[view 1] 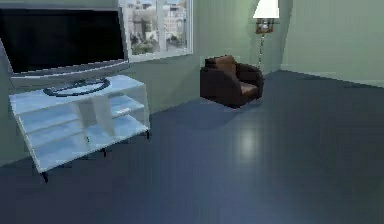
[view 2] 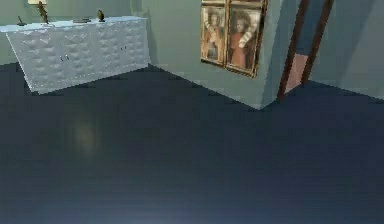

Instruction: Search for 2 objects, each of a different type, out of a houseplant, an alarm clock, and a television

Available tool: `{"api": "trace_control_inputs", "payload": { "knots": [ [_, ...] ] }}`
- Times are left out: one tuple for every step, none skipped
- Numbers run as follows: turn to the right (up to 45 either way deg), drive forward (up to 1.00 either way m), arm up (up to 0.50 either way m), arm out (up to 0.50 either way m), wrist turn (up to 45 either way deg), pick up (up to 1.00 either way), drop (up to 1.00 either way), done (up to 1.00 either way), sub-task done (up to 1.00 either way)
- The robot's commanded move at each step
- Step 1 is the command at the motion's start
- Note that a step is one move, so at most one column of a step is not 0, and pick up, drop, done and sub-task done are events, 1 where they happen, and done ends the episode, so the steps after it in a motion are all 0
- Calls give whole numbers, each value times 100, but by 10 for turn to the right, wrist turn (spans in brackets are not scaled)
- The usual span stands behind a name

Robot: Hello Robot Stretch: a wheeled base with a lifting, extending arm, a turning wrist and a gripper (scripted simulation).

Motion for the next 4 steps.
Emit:
{"api": "trace_control_inputs", "payload": {
  "knots": [
    [-420, 0, 0, 0, 0, 0, 0, 0, 0],
    [0, 100, 0, 0, 0, 0, 0, 0, 0],
    [-30, 0, 0, 0, 0, 0, 0, 0, 0],
    [0, 20, 0, 0, 0, 0, 0, 0, 0]
  ]
}}
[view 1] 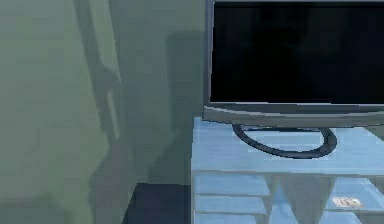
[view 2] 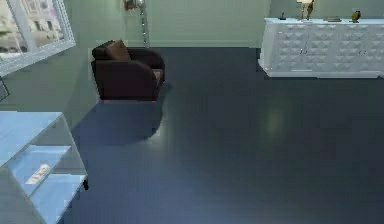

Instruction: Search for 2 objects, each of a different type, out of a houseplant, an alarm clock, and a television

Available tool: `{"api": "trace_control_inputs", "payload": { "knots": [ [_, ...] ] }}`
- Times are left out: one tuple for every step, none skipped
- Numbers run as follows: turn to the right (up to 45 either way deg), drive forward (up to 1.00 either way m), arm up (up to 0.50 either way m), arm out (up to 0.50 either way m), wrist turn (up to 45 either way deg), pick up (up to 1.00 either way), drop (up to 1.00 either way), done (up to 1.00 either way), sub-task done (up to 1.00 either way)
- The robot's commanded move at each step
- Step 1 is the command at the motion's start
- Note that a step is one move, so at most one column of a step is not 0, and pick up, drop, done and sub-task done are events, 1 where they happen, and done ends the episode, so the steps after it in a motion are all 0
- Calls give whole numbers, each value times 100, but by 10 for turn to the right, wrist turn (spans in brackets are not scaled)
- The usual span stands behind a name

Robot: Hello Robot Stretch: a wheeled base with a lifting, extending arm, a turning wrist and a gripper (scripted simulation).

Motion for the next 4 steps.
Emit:
{"api": "trace_control_inputs", "payload": {
  "knots": [
    [270, 0, 0, 0, 0, 0, 0, 0, 0],
    [0, 0, 0, 0, 0, 0, 0, 0, 100],
    [450, 0, 0, 0, 0, 0, 0, 0, 0],
    [450, 0, 0, 0, 0, 0, 0, 0, 0]
  ]
}}
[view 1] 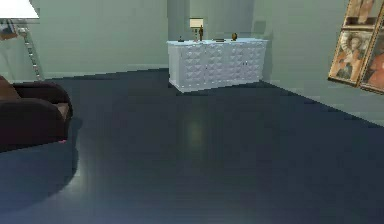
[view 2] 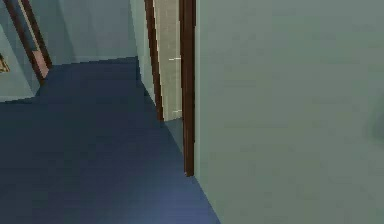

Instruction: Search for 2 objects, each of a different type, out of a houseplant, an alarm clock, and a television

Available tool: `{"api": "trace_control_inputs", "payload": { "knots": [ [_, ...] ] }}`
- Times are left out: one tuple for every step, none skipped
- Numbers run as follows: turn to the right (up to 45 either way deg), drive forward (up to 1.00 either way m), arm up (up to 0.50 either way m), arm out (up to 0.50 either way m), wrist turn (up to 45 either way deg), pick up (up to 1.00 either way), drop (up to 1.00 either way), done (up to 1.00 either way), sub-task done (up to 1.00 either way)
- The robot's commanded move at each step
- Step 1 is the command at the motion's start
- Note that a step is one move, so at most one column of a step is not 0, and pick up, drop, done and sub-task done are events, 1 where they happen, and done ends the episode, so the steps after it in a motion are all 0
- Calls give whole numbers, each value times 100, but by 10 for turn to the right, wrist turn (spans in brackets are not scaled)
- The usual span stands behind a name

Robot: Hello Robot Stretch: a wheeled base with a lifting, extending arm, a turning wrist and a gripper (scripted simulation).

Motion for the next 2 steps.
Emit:
{"api": "trace_control_inputs", "payload": {
  "knots": [
    [90, 0, 0, 0, 0, 0, 0, 0, 0],
    [0, 100, 0, 0, 0, 0, 0, 0, 0]
  ]
}}
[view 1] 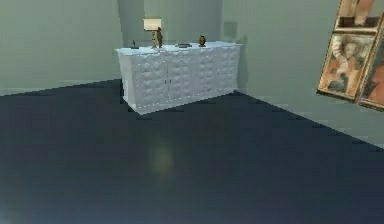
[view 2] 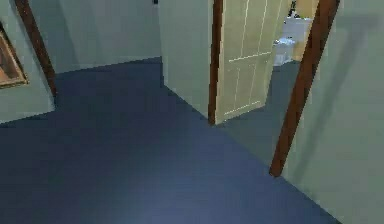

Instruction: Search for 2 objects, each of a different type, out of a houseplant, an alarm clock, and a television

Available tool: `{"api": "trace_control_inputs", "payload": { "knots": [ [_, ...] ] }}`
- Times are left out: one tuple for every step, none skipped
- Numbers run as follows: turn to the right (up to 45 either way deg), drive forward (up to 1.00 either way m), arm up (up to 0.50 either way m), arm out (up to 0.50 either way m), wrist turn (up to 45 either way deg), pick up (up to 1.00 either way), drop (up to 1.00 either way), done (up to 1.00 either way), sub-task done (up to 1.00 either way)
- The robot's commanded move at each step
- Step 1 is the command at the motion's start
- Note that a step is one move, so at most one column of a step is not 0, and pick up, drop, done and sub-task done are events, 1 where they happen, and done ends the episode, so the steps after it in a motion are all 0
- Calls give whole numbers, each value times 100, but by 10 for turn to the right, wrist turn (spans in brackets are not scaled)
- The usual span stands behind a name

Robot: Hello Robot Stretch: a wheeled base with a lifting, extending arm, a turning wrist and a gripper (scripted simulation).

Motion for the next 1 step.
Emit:
{"api": "trace_control_inputs", "payload": {
  "knots": [
    [0, 100, 0, 0, 0, 0, 0, 0, 0]
  ]
}}
